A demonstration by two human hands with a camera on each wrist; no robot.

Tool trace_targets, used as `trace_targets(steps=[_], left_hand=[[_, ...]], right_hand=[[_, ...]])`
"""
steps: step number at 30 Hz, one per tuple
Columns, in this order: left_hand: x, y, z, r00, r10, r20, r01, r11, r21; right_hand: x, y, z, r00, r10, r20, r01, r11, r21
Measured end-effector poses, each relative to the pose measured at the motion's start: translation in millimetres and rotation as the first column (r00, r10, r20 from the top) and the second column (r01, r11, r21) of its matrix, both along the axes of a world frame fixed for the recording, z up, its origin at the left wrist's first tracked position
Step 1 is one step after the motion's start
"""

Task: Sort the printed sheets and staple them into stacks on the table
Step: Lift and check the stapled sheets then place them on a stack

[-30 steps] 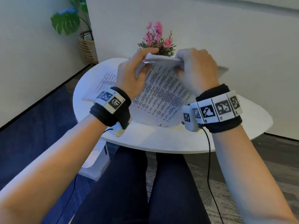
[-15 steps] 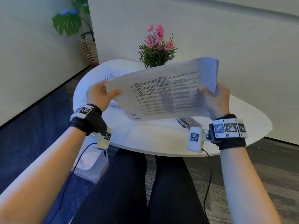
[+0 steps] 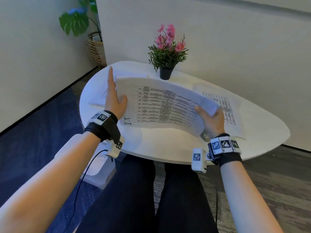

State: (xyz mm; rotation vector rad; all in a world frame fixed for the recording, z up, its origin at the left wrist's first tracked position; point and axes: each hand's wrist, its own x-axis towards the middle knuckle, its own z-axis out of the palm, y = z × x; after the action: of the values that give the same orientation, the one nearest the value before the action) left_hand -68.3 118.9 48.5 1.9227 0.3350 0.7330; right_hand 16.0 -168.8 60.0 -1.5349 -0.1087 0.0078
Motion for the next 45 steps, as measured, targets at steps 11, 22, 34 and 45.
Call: trace_targets(steps=[11, 22, 34, 45], left_hand=[[1.7, -5.2, 20.1, 0.969, 0.029, 0.244, -0.123, 0.917, 0.379], [-16.8, -21.5, 75.9, 0.999, -0.043, 0.014, 0.036, 0.944, 0.328], [1.7, -28.2, 78.4, 0.934, -0.124, 0.336, 0.225, 0.933, -0.281], [12.1, -52.9, 70.6, 0.966, -0.11, 0.234, 0.173, 0.948, -0.268]], right_hand=[[3.2, 20.2, 30.0, 0.66, 0.097, 0.745, 0.57, 0.582, -0.58], [3.1, 60.1, 53.2, 0.775, 0.332, 0.537, -0.03, 0.869, -0.493], [7.3, 43.2, 50.5, 0.956, 0.076, 0.282, -0.088, 0.996, 0.029], [-1.3, 57.6, 45.7, 0.948, 0.012, 0.319, -0.059, 0.989, 0.137]])
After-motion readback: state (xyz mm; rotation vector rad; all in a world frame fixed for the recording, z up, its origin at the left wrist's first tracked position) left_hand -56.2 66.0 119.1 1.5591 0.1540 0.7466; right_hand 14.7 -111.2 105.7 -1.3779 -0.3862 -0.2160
